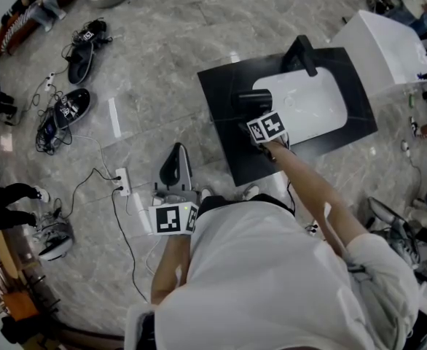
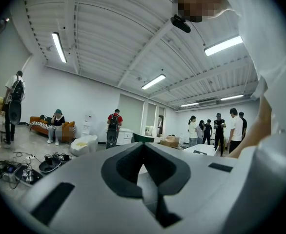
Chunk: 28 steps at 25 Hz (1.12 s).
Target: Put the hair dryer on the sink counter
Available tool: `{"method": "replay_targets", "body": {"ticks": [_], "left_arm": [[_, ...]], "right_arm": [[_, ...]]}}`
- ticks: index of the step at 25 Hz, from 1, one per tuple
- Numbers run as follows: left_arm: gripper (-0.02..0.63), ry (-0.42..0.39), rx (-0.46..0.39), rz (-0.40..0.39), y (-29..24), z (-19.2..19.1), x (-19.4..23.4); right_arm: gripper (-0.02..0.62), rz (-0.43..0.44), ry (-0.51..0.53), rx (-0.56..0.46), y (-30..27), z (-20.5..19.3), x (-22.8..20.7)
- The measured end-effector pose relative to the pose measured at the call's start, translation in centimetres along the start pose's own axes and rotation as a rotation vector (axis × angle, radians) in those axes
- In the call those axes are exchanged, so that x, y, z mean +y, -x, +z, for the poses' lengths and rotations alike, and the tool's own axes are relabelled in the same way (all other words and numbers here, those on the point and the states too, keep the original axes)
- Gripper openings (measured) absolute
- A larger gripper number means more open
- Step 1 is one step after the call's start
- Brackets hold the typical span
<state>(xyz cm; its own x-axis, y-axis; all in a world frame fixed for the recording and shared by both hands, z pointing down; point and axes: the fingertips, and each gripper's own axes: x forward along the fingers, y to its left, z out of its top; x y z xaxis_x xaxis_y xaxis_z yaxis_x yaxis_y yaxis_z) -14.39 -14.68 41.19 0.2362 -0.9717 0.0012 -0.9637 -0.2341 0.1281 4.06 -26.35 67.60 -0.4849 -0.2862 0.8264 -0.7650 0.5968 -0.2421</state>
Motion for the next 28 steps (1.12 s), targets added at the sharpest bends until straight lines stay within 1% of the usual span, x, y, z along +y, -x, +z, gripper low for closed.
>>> {"method": "replay_targets", "body": {"ticks": [23, 28], "left_arm": [[0.002, -0.009, 0.031, 0.036, 0.9, -0.5, 0.7], [0.002, -0.007, 0.035, 0.042, 1.0, -0.7, 1.0]], "right_arm": [[0.195, -0.059, 0.001, 0.054, -2.8, -0.6, -1.4], [0.195, -0.072, -0.003, 0.085, -3.4, -1.2, -1.8]]}}
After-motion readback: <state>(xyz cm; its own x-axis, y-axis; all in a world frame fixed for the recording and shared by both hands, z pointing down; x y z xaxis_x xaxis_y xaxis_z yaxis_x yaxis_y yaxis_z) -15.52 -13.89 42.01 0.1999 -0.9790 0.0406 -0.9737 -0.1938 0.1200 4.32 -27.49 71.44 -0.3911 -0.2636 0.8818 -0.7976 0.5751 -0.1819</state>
